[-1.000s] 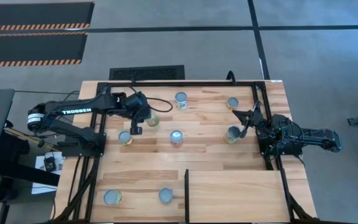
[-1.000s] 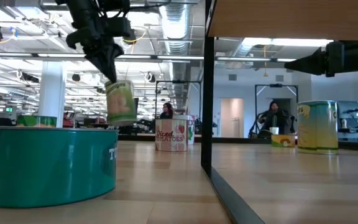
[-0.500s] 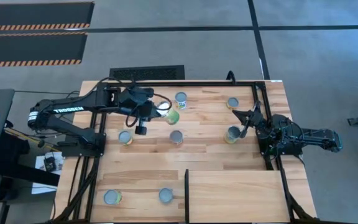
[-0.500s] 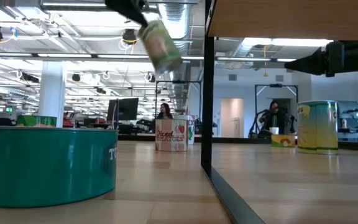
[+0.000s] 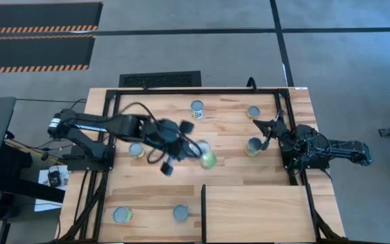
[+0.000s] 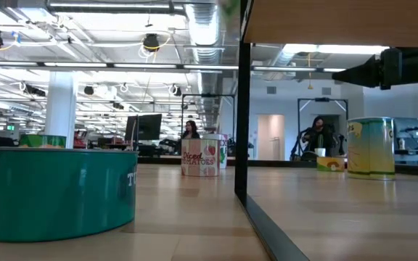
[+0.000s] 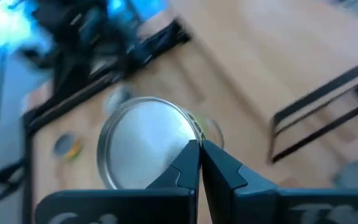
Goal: Pick and place cans onto a shelf
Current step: Put the canned oranges on the shelf
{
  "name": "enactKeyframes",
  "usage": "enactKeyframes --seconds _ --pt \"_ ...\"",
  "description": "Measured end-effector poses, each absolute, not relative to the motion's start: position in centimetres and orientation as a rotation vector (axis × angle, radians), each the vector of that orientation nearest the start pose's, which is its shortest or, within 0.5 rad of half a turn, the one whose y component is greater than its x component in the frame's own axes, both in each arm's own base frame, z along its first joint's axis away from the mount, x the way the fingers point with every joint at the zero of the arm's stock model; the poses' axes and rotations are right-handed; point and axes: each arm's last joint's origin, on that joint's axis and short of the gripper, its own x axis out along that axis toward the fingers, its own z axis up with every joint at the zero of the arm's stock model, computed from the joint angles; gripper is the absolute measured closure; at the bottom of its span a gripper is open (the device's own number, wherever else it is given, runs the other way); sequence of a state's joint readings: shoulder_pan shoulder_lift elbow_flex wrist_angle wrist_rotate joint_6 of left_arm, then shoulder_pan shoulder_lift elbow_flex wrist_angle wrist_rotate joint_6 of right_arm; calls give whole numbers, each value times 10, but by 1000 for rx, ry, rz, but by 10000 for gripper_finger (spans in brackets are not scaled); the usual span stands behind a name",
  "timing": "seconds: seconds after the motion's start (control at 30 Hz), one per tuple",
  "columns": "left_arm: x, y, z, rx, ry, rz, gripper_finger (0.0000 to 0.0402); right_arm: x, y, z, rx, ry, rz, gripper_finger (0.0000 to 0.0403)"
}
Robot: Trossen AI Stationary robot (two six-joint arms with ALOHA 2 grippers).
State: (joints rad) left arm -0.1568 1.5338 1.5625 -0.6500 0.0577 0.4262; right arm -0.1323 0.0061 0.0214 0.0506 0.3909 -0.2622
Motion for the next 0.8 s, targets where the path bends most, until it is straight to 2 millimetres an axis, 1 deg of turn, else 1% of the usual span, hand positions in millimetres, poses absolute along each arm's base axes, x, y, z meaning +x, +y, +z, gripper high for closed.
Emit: enactKeyframes --seconds 0.1,0.4,0.5,0.63,0.8 --pt "342 -73 374 445 562 -419 401 92 -23 175 -247 4 -529 373" --pt "377 -120 364 489 481 -539 401 92 -23 175 -248 6 -528 376" --pt "386 -130 357 499 467 -559 401 92 -23 175 -248 7 -528 374" --pt "395 -136 344 502 481 -565 401 92 -23 175 -248 7 -528 374" --pt "399 -139 340 508 477 -540 401 92 -23 175 -248 8 -528 375"
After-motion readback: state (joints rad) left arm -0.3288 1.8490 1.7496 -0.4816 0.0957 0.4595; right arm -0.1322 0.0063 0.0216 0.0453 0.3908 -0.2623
